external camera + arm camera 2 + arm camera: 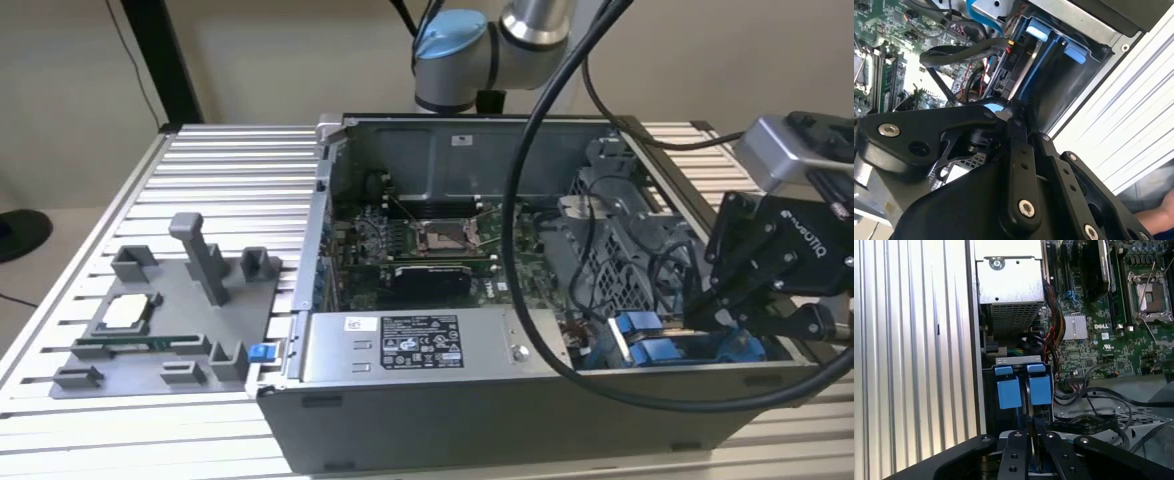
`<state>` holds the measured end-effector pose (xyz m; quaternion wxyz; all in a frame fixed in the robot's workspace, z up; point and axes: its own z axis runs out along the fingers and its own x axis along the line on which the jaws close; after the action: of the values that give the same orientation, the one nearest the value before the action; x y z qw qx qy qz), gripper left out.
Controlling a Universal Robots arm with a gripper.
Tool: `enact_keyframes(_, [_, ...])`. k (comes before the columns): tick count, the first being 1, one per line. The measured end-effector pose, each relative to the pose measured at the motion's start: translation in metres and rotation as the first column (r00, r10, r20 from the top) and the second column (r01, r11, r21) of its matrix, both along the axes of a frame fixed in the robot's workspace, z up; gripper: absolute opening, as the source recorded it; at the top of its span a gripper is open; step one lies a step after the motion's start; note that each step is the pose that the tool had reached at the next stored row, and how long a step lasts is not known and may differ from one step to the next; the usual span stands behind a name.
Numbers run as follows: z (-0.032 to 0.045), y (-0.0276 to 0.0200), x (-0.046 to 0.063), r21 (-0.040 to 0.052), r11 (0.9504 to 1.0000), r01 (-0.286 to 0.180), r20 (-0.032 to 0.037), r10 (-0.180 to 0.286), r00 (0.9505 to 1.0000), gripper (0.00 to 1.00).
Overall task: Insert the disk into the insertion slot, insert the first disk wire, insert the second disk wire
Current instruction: 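Insert the second disk wire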
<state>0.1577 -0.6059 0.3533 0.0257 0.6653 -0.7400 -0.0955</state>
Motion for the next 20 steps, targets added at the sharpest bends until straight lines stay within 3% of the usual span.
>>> enact_keyframes(6, [-0.0023, 0.0007, -0.001, -0.0671, 0.9977, 0.0, 0.0001, 0.0, 1.0, 0.0])
enact_keyframes(8, [-0.0038, 0.0009, -0.002, -0.081, 0.9967, 0.0, 0.0012, 0.0, 1.0, 0.0])
enact_keyframes(11, [-0.0064, 0.0017, -0.006, -0.0898, 0.996, 0.001, 0.0083, 0.0, 1.0, 0.0])
enact_keyframes(14, [-0.0071, 0.0059, -0.01, -0.091, 0.9958, 0.002, 0.027, 0.0, 0.9996, 0.0])
enact_keyframes(20, [0.0015, 0.0139, -0.01, -0.0912, 0.9958, 0.004, 0.0381, 0.0, 0.9993, 0.0])
